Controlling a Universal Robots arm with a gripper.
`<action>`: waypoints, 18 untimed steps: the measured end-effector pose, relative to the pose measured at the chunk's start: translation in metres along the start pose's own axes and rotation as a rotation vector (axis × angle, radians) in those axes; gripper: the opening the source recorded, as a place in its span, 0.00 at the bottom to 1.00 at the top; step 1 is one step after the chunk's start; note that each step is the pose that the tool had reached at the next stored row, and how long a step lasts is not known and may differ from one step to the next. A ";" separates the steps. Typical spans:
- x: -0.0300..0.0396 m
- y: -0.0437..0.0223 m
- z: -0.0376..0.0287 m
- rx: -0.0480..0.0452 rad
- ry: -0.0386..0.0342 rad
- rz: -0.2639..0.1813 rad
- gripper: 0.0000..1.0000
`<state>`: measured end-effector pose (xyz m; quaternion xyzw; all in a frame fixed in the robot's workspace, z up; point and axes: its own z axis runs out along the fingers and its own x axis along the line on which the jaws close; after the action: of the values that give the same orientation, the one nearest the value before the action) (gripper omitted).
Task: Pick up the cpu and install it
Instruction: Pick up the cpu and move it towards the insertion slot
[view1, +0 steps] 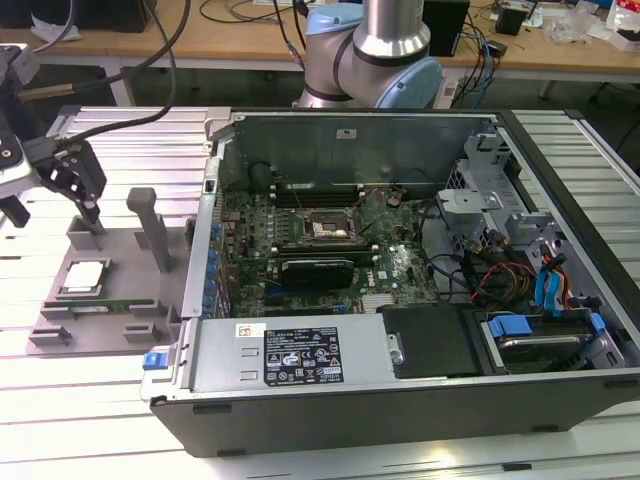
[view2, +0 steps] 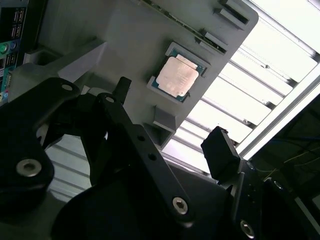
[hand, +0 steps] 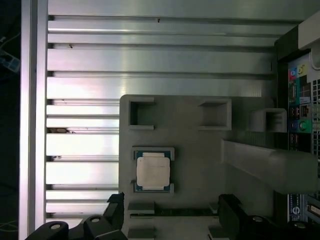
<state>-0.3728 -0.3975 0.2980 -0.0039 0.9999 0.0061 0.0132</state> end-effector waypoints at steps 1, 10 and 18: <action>0.0000 0.0000 0.0007 0.0000 0.0000 0.000 0.84; 0.0003 -0.0001 0.0085 0.0058 0.0002 -0.002 0.84; 0.0004 -0.0002 0.0134 0.0049 -0.0001 -0.002 0.76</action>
<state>-0.3728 -0.3975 0.2845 -0.0050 0.9999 0.0036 0.0133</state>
